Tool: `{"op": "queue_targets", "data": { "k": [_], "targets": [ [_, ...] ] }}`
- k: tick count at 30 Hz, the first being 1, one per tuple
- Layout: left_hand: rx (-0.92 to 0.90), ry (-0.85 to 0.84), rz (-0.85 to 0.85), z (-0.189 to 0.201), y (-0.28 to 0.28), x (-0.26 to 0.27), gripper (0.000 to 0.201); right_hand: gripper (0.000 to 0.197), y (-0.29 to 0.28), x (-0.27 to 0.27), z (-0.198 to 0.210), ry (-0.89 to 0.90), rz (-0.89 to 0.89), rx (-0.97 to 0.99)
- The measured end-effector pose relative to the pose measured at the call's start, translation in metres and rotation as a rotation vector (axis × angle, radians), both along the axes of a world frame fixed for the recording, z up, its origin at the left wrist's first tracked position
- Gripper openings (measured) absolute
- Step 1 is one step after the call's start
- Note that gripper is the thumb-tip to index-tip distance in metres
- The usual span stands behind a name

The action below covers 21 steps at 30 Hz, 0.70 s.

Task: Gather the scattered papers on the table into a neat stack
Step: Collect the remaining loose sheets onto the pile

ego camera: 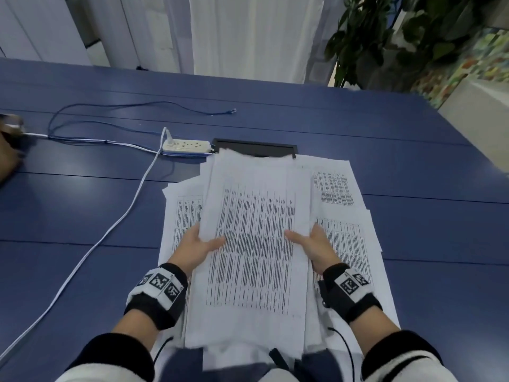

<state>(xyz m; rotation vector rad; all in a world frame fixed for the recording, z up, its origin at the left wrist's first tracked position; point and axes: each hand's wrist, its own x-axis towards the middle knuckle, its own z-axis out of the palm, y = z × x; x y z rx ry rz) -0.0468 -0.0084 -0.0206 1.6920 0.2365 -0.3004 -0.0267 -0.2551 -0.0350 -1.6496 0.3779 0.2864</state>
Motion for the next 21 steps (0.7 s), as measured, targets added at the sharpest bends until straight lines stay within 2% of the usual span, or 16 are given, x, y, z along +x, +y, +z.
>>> {"op": "queue_targets", "data": {
  "k": [2, 4, 6, 7, 10, 12, 15, 21],
  "targets": [
    [-0.049, -0.146, 0.054, 0.022, 0.001, 0.01, 0.046, 0.086, -0.007, 0.01, 0.025, -0.127, 0.0, 0.049],
    [-0.088, -0.32, 0.083, 0.047, 0.003, 0.021, 0.066, 0.084, -0.012, 0.021, 0.058, -0.271, 0.0, 0.051],
    [-0.129, -0.431, 0.095, 0.07, 0.004, 0.033, 0.086, 0.072, -0.014, 0.028, 0.094, -0.42, -0.005, 0.068],
    [-0.154, -0.464, 0.11, 0.081, 0.002, 0.038, 0.085, 0.065, -0.015, 0.031, 0.111, -0.494, -0.005, 0.107],
    [-0.173, -0.54, 0.157, 0.112, -0.005, 0.05, 0.049, 0.048, -0.016, 0.035, 0.153, -0.649, 0.006, 0.196],
    [-0.148, -0.58, 0.144, 0.123, -0.008, 0.054, 0.033, 0.036, -0.018, 0.038, 0.165, -0.688, 0.025, 0.196],
    [-0.142, -0.562, 0.12, 0.118, -0.009, 0.058, 0.024, 0.019, -0.022, 0.042, 0.154, -0.687, 0.026, 0.162],
    [-0.101, -0.431, 0.178, 0.086, -0.016, 0.052, 0.029, 0.023, -0.023, 0.046, 0.102, -0.547, 0.034, 0.111]
  ]
}}
